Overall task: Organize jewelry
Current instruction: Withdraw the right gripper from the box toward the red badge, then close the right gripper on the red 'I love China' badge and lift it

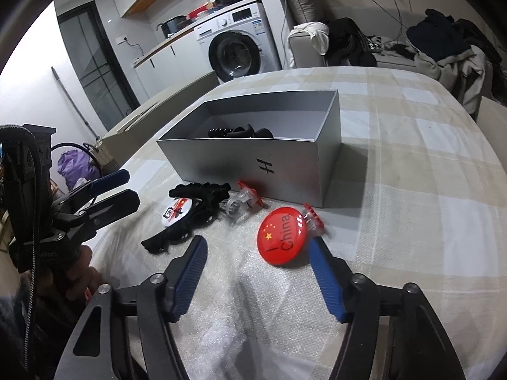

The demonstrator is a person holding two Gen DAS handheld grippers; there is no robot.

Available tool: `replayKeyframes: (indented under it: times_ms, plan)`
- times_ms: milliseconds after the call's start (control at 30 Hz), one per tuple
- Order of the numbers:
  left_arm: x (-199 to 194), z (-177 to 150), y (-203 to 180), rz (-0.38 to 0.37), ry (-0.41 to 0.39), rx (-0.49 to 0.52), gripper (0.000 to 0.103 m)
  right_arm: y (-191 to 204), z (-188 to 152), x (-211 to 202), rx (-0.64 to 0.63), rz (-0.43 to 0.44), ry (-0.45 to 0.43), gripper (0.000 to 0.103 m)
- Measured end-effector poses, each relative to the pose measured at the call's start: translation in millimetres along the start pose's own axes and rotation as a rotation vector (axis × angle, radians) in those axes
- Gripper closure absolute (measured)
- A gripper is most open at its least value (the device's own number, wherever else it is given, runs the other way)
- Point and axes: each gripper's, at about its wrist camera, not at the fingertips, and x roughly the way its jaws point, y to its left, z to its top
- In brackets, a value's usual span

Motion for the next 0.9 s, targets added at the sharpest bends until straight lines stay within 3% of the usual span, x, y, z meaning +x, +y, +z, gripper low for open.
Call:
replayKeyframes:
  times_ms: [133, 300, 433, 700, 900]
  plan:
    - [-0.1, -0.4, 0.7, 0.000, 0.002, -0.005, 0.002, 0.6, 0.5, 0.1, -0.003, -0.002, 0.002, 0.046]
    - [-0.1, -0.4, 2.9, -0.001, 0.006, -0.016, 0.002, 0.1, 1.7, 3.3, 0.000, -0.024, 0.014, 0.046]
    - [0.5, 0.1, 4.6, -0.002, 0.007, -0.021, 0.002, 2.5, 2.7, 5.7, -0.006, -0.029, 0.017, 0.053]
    - [1.2, 0.4, 5.5, -0.004, 0.010, -0.025, 0.002, 15.1, 0.9, 10.4, -0.057, 0.028, 0.047, 0.055]
    - [1.9, 0.2, 7.2, -0.006, 0.012, -0.033, 0.002, 16.5, 2.4, 16.8, -0.068, -0.013, 0.063, 0.055]
